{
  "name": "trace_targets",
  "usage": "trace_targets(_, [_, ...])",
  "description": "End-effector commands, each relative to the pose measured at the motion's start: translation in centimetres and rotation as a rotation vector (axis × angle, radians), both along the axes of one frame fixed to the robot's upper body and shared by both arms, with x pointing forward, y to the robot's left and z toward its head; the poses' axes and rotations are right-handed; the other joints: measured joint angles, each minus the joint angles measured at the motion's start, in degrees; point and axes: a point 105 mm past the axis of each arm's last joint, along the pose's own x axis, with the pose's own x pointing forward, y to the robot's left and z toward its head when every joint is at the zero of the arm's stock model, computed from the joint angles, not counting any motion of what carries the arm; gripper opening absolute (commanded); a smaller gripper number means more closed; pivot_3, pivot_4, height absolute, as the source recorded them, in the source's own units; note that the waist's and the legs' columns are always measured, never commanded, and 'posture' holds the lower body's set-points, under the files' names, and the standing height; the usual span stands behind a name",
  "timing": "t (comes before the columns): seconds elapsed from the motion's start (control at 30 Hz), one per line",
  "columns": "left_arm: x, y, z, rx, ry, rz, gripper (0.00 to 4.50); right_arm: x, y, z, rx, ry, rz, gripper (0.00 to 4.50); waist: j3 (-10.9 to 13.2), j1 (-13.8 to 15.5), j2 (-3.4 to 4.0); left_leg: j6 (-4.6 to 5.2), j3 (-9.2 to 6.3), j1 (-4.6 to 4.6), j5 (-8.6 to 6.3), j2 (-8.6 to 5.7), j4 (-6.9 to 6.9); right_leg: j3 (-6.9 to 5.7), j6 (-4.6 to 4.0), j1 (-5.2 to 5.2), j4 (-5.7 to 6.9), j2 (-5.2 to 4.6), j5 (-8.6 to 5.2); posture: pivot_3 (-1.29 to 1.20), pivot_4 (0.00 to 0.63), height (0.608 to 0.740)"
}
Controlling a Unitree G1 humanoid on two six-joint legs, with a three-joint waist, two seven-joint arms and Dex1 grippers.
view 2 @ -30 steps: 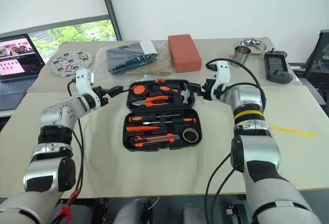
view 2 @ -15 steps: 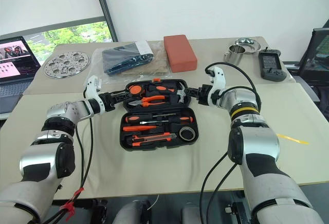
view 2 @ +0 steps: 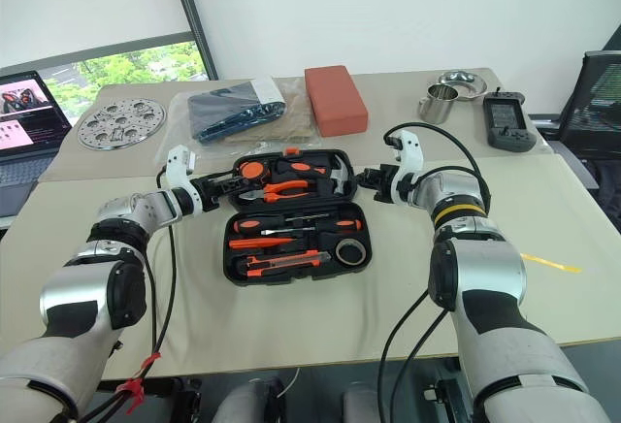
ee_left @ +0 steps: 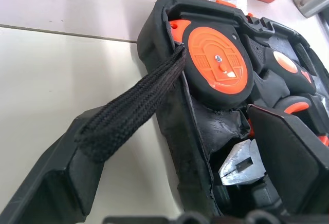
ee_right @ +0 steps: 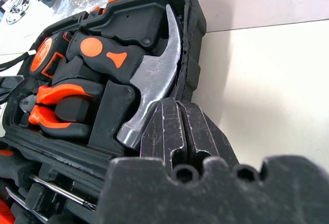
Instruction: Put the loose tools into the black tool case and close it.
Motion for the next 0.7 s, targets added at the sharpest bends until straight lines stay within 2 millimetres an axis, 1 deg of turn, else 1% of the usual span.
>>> trace_targets(0.03, [0.32,0.04,0.79,-0.003,-0.025,0.006,2.62,0.42,0.5,1.63,0.012,-0.056,0.018,0.0,0.0,0.0,0.0,0.0,0.0,0.0,0.0,0.0,0.0,0.0,0.0,0.0,0.0,0.0,0.0,0.0,0.15,0.74])
trace_targets(0.1, [0.3,0.06,0.74,-0.005,-0.023,0.006,1.86,0.44,0.5,1.67,0.013,-0.058,0.017,0.0,0.0,0.0,0.0,0.0,0.01,0.0,0.0,0.0,0.0,0.0,0.0,0.0,0.0,0.0,0.0,0.0,0.15,0.74])
trace_targets(0.13, [0.27,0.1,0.7,-0.006,-0.022,0.006,1.63,0.47,0.46,1.7,0.01,-0.063,0.016,0.0,0.0,-0.1,0.0,0.0,0.01,0.01,0.0,0.0,-0.01,0.0,0.0,0.0,0.0,0.0,0.0,0.0,0.15,0.74])
trace_targets(0.17, [0.25,0.11,0.66,-0.006,-0.022,0.005,1.06,0.48,0.42,1.72,0.008,-0.067,0.017,0.0,0.0,-0.1,0.0,0.0,0.02,0.02,0.0,0.01,0.0,0.0,0.0,0.0,0.01,0.01,0.0,0.0,0.15,0.74])
trace_targets(0.27, [0.17,0.27,0.48,-0.005,-0.018,0.009,0.12,0.55,0.18,1.69,-0.016,-0.082,0.014,0.0,0.0,0.0,0.03,-0.01,0.02,0.04,0.01,0.0,0.0,0.0,0.0,0.0,0.02,0.01,0.0,0.0,0.15,0.74])
trace_targets(0.3, [0.17,0.27,0.45,-0.005,-0.018,0.01,0.02,0.57,0.13,1.7,-0.02,-0.084,0.013,0.0,0.0,0.0,0.03,-0.01,0.02,0.06,0.01,0.01,0.0,0.0,0.0,0.01,0.03,0.01,0.0,0.0,0.15,0.74])
trace_targets(0.33, [0.16,0.29,0.4,-0.003,-0.017,0.01,0.0,0.6,0.16,1.76,-0.02,-0.088,0.013,0.6,0.0,-0.1,0.03,-0.02,0.02,0.06,0.01,0.01,0.0,0.0,0.0,0.01,0.03,0.01,0.0,0.0,0.15,0.74])
trace_targets(0.37, [0.14,0.28,0.35,-0.003,-0.016,0.01,0.0,0.64,0.19,1.8,-0.021,-0.09,0.01,0.78,0.0,-0.1,0.03,-0.02,0.02,0.06,0.01,0.01,0.0,0.0,0.0,0.01,0.03,0.01,0.0,0.0,0.15,0.74])
trace_targets(0.4, [0.13,0.28,0.32,-0.003,-0.015,0.01,0.0,0.69,0.22,1.76,-0.025,-0.09,0.006,1.08,0.0,-0.2,0.03,-0.02,0.01,0.07,0.01,0.02,-0.01,0.0,0.0,0.01,0.03,0.01,0.0,0.0,0.15,0.74])
trace_targets(0.47, [0.1,0.28,0.25,-0.003,-0.014,0.009,0.0,0.72,0.32,1.58,-0.033,-0.084,0.0,1.79,0.0,-0.2,0.03,-0.02,0.01,0.1,0.01,0.02,-0.02,0.01,0.0,0.01,0.04,0.01,0.0,0.0,0.15,0.74])
trace_targets(0.7, [0.06,0.21,0.18,-0.002,-0.017,0.004,0.0,0.35,1.1,1.36,-0.016,-0.053,0.042,1.79,0.0,-0.2,0.03,-0.02,0.02,0.09,0.01,0.02,-0.01,0.01,0.0,0.01,0.04,0.01,0.0,0.0,0.15,0.74])
